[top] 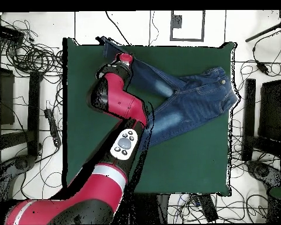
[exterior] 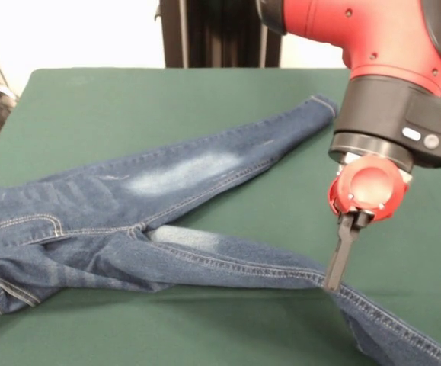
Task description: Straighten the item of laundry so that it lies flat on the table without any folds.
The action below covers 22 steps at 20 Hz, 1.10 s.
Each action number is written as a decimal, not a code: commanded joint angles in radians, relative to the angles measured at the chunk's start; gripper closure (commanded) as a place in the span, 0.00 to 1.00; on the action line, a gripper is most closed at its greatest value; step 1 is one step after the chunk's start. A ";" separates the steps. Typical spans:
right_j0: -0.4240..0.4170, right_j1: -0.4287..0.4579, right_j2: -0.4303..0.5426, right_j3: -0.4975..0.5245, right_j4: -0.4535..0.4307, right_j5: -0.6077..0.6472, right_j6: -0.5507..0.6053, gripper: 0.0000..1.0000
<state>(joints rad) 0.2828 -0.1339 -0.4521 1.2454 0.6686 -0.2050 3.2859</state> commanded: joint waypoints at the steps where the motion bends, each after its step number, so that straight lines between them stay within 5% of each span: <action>1: 0.054 0.034 0.069 0.111 0.060 -0.039 0.109 1.00; 22: 0.078 0.004 0.070 0.173 0.063 -0.038 0.116 1.00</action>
<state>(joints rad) 0.3344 -0.1437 -0.4677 1.3035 0.6994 -0.2072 3.2859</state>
